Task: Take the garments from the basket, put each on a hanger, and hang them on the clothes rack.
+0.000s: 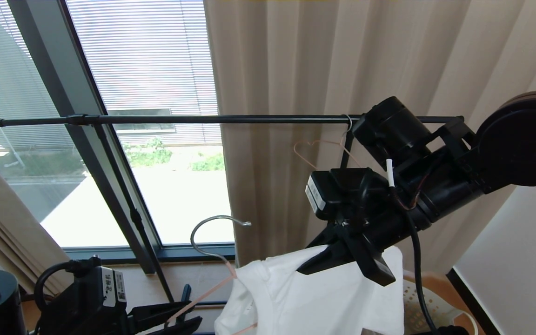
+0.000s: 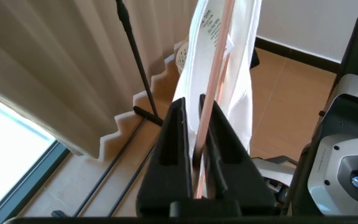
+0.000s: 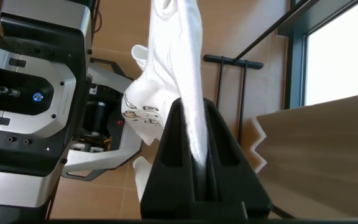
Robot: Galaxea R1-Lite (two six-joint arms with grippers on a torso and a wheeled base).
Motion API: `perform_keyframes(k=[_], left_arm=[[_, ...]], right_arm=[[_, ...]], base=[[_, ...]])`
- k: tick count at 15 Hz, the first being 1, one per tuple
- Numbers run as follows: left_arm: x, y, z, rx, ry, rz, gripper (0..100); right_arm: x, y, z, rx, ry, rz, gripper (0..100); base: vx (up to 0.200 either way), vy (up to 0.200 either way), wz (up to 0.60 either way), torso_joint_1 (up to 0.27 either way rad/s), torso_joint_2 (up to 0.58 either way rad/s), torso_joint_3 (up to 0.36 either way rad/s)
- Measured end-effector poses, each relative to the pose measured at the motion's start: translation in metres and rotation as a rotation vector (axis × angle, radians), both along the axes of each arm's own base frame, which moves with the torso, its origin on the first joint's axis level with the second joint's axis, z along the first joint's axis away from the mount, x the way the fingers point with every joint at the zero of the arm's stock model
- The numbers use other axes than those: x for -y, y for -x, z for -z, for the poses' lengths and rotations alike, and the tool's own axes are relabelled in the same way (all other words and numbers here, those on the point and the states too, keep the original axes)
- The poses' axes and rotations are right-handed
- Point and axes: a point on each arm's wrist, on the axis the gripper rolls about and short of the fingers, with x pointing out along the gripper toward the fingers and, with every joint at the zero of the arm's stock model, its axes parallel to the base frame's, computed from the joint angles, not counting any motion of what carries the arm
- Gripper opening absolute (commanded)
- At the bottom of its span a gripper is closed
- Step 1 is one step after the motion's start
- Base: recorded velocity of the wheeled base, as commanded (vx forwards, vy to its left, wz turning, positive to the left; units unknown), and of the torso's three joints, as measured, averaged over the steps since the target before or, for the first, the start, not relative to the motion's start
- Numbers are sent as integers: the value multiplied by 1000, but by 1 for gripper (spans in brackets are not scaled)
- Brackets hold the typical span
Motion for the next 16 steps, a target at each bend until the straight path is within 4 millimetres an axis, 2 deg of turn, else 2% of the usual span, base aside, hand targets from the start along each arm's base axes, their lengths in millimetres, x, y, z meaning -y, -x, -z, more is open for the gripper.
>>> perform_keyframes(k=[5,9,13,16], left_arm=[[-1,1,0,-2,0,1,100],[-3,3,-10,25,44,-16,100],[-10,-3,-32,-10,197,-113,100],[-9,-11,-33,-45,217,-145,100]], right_arm=[[7,1,-4,4,-13,10,0],[13,-2,-5,-5,-10,50,0],[20,-4,-9,-12,40,206,0],[21,-2,-15,-69,13,313,0]], base=[[0,0,0,0,0,0],[0,0,0,0,0,0],[0,0,0,0,0,0],[0,0,0,0,0,0]])
